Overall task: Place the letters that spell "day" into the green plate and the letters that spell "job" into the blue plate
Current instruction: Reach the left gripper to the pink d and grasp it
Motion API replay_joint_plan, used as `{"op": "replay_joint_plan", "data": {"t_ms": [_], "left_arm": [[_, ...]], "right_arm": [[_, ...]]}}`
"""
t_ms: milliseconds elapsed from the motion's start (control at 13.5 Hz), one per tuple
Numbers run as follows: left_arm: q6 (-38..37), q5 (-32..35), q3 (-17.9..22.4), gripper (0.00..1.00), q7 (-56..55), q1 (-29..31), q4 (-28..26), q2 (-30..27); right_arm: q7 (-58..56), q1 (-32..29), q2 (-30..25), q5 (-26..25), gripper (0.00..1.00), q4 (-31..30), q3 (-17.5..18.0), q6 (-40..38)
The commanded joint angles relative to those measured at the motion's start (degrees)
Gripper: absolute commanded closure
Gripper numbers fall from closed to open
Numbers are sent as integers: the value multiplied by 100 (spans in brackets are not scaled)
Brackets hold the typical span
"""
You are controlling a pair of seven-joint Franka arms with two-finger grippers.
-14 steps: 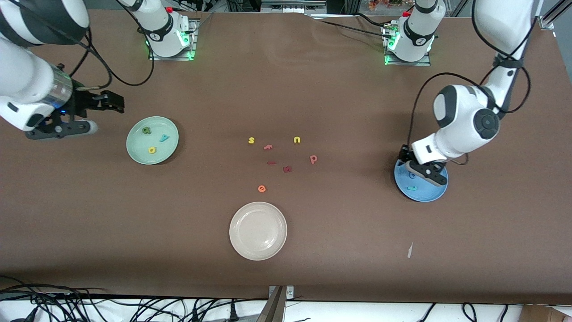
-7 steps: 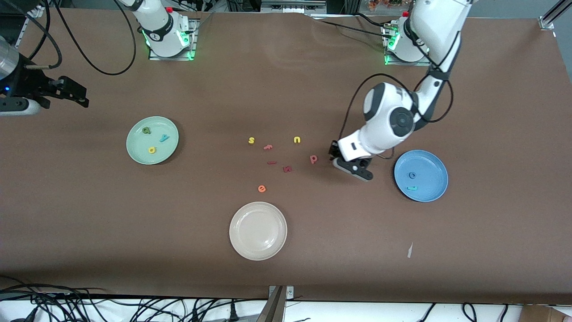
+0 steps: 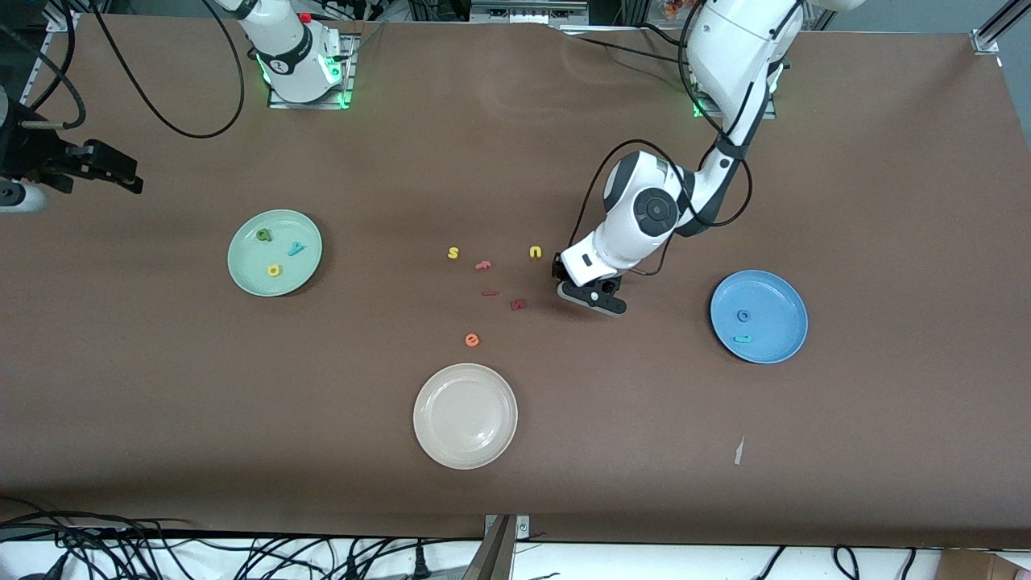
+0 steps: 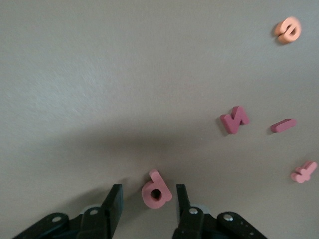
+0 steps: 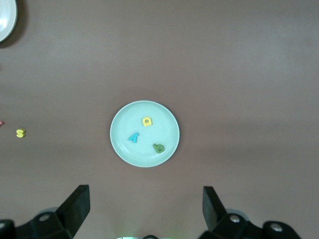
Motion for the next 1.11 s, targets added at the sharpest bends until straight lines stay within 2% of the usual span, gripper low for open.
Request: {"op": "replay_joint_plan", "data": {"t_ms": [0, 296, 519, 593, 815, 1037], "left_arm": [[12, -119, 127, 49, -234, -183, 149, 71], [12, -128, 135, 49, -278, -245, 149, 132], [12, -119, 136, 45, -278, -263, 149, 185], [12, -119, 144, 45, -278, -263, 140, 203], [3, -119, 144, 45, -287, -263, 122, 220], [12, -110, 144, 54, -278, -271, 140, 273]], "right_arm": [[-15, -201, 110, 28, 0, 264, 302, -162], [21, -183, -57, 107, 0, 44, 311, 135], [74, -192, -469, 116, 0, -675, 338, 1013], [74, -192, -479, 116, 0, -712, 329, 1033], [74, -183, -374, 125, 0, -599, 276, 858], [74, -166, -23, 125, 0, 24, 294, 402]]}}
